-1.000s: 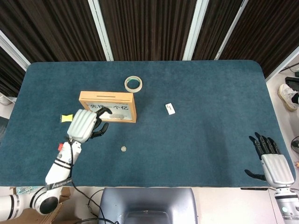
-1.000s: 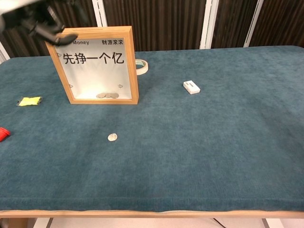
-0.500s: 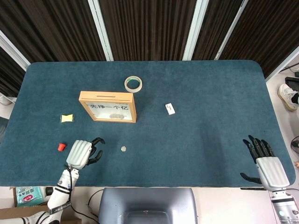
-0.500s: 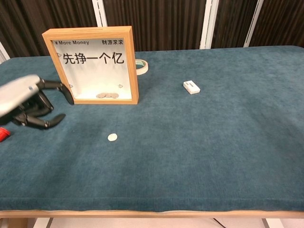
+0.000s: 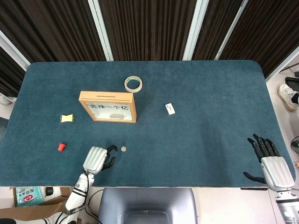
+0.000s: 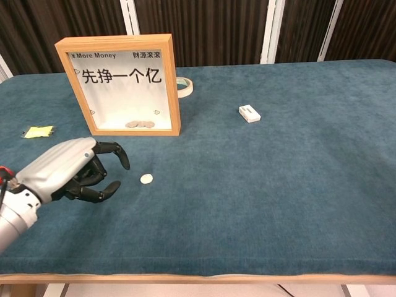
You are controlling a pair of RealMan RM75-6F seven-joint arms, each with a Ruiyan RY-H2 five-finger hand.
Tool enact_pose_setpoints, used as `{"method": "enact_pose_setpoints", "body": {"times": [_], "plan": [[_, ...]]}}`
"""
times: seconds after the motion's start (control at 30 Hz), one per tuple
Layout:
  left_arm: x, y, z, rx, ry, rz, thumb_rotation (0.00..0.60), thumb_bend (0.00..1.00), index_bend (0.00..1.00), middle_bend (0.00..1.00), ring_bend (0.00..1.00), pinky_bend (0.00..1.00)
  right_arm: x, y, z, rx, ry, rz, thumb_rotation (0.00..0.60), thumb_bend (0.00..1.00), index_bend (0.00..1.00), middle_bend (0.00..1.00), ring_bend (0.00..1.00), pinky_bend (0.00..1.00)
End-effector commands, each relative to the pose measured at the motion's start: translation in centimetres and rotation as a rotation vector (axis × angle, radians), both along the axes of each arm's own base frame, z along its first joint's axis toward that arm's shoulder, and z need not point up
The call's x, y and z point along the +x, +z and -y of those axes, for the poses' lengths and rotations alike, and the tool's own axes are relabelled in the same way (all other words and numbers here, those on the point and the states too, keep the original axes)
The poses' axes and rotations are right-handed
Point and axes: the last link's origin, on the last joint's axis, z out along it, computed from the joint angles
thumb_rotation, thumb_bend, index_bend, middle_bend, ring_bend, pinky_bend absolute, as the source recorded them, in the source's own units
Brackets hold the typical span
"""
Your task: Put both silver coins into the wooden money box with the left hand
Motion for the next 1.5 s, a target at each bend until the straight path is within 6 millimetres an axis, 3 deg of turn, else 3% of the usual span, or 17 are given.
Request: {"method": "enact_pose_setpoints", "body": {"times": [0.03, 0.8, 1.5], "plan": [[0.2, -1.0, -0.6, 0.010, 0.004, -0.033, 0.600, 0.40, 0.44, 1.00, 1.00, 1.00, -0.1, 0.3, -0.1, -0.005, 0.000, 0.006, 0.600, 0.10, 0.00, 0.00, 0.00, 0.00], [2.0, -4.4, -2.9, 0.005, 0.003, -0.149, 0.600, 0.40, 0.44, 1.00, 1.00, 1.00, -0.6, 2.1, -0.6, -0.051, -0.005, 0.051, 0.600, 0.10, 0.00, 0.00, 0.00, 0.00], [1.7, -4.7, -3.0, 0.013, 0.001, -0.174, 0.600, 0.40, 0.45, 1.00, 1.00, 1.00, -0.5, 2.1, -0.6, -0.050, -0.002, 0.049, 0.600, 0.10, 0.00, 0.00, 0.00, 0.00]]}}
